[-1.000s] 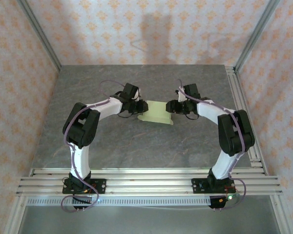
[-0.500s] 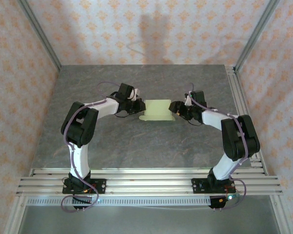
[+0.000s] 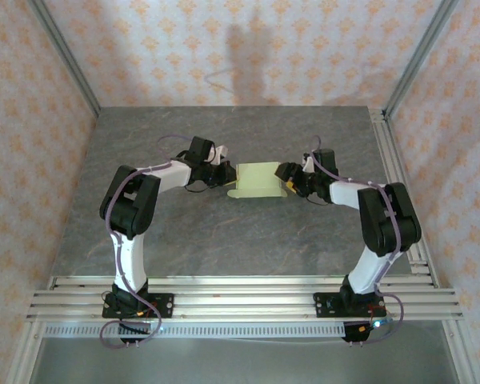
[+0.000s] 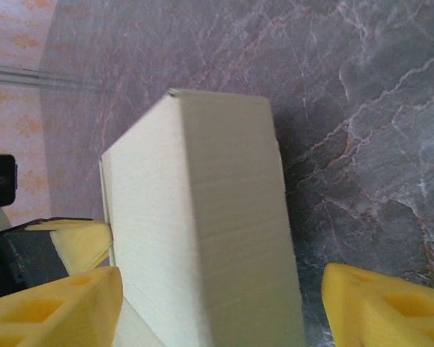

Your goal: Fold the paper box

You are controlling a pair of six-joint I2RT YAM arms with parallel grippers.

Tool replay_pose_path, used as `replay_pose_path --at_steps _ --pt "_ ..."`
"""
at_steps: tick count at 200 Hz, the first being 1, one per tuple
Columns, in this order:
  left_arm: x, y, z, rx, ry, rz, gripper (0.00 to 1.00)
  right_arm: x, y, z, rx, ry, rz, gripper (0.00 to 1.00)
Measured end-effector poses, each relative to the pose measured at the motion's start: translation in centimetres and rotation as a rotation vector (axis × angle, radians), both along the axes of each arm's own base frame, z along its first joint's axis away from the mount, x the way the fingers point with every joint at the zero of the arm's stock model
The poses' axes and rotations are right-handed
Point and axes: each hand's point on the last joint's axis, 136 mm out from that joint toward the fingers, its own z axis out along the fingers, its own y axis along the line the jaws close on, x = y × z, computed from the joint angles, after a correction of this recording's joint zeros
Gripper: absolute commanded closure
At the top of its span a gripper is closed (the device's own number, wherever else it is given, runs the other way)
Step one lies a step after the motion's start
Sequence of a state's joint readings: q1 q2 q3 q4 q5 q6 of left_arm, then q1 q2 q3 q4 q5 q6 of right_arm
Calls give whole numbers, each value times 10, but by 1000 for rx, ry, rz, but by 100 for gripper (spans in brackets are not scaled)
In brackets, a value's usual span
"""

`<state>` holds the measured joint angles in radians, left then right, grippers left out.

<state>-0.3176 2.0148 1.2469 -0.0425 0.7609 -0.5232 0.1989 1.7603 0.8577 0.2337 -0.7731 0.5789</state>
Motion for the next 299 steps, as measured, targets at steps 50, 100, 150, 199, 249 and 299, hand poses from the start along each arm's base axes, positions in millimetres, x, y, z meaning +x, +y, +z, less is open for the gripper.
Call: replay_pose_path --at_steps 50,100,150,199,249,299 --pt "0 4 -1 -17 3 1 94 4 11 -7 83 28 19 31" --pt "0 5 -2 -18 6 2 92 13 22 13 190 -12 32 49" --pt "1 7 -5 -13 -1 9 69 15 25 20 217 -27 38 58" --pt "-5 19 -10 25 -20 48 24 16 23 22 220 -23 30 58" --pt "-12 34 42 109 -241 60 0 19 10 50 220 -68 -10 57" --pt "-36 1 125 362 -715 -135 0 20 -12 86 235 -107 -74 57"
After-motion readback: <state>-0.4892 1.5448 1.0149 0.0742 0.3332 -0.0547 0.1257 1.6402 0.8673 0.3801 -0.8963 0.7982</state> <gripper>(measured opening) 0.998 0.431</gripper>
